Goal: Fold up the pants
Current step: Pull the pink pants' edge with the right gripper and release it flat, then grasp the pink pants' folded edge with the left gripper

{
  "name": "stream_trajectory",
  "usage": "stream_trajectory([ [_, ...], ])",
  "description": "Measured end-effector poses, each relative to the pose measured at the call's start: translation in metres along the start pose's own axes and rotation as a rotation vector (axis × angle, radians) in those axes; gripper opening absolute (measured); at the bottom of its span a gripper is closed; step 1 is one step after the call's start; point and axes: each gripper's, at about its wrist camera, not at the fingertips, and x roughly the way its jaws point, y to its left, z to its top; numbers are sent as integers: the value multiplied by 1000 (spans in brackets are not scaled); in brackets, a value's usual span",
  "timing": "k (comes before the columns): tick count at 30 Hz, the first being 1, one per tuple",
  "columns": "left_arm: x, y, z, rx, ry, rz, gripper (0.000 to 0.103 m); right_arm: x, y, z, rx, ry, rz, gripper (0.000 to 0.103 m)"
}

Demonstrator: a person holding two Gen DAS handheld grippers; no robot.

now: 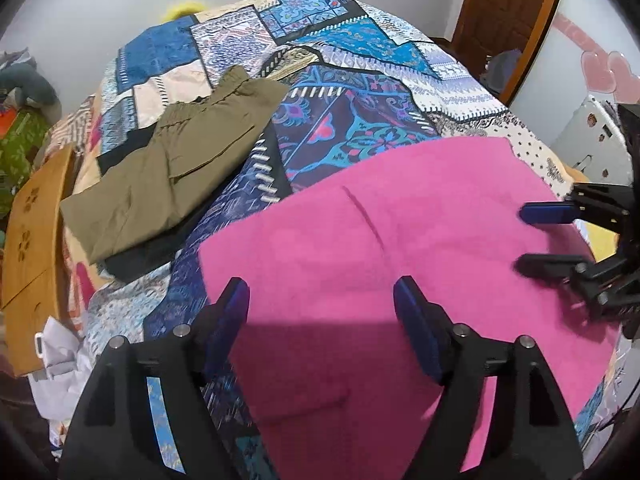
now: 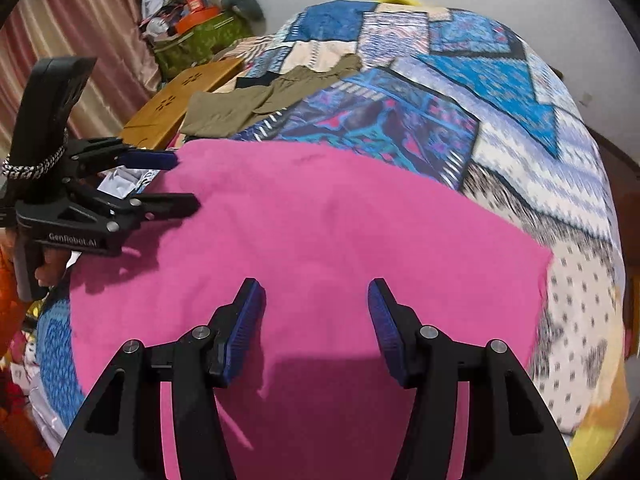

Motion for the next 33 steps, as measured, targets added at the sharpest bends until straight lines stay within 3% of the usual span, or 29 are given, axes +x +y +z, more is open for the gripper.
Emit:
stream_trajectory([
  [19, -40, 7, -58, -43, -63, 81, 78, -62, -24, -86, 245, -97, -144, 52],
  [27, -54, 17, -69, -117, -83, 95, 79, -74, -13, -84, 232, -134, -201, 52],
  [33, -78, 27, -70, -193, -133, 99, 79, -86, 15, -66, 152, -211, -161, 53],
])
